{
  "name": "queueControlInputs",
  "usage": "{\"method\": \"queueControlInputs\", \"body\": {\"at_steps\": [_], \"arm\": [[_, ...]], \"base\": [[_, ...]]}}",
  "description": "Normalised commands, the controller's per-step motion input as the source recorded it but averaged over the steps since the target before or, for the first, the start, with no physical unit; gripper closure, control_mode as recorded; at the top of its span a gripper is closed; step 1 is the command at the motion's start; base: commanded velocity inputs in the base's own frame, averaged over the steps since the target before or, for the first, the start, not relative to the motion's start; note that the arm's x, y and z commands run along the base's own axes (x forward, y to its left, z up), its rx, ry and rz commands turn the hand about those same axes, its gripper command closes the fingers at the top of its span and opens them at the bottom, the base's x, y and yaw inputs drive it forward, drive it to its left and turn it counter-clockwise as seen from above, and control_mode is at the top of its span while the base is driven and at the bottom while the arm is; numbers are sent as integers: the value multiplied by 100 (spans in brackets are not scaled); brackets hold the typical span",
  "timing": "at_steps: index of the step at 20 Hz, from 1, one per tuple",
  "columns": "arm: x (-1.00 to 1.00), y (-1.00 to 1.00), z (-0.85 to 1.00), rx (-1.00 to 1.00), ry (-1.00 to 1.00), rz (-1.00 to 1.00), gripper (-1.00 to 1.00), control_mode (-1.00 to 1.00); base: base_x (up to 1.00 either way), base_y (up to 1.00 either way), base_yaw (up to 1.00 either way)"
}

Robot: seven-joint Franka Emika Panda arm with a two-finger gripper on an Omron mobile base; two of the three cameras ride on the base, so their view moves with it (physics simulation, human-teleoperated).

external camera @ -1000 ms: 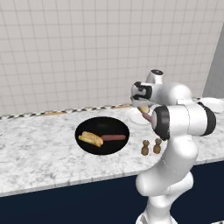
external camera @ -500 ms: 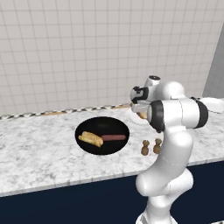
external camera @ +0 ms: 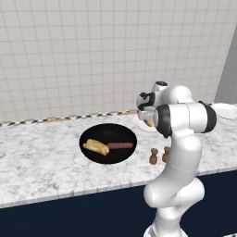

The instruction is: Place one bun and one sausage from the bowl on each plate.

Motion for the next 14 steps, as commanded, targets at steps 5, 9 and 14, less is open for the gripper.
{"method": "queueControlInputs", "body": {"at_steps": [5,9,14], "arm": [[22,0,-20,0,0,0,100,-100],[22,0,-24,0,0,0,100,-100],[11,0,-9,0,0,0,-100,-100]], "base": [[0,0,0],[0,0,0],[0,0,0]]}}
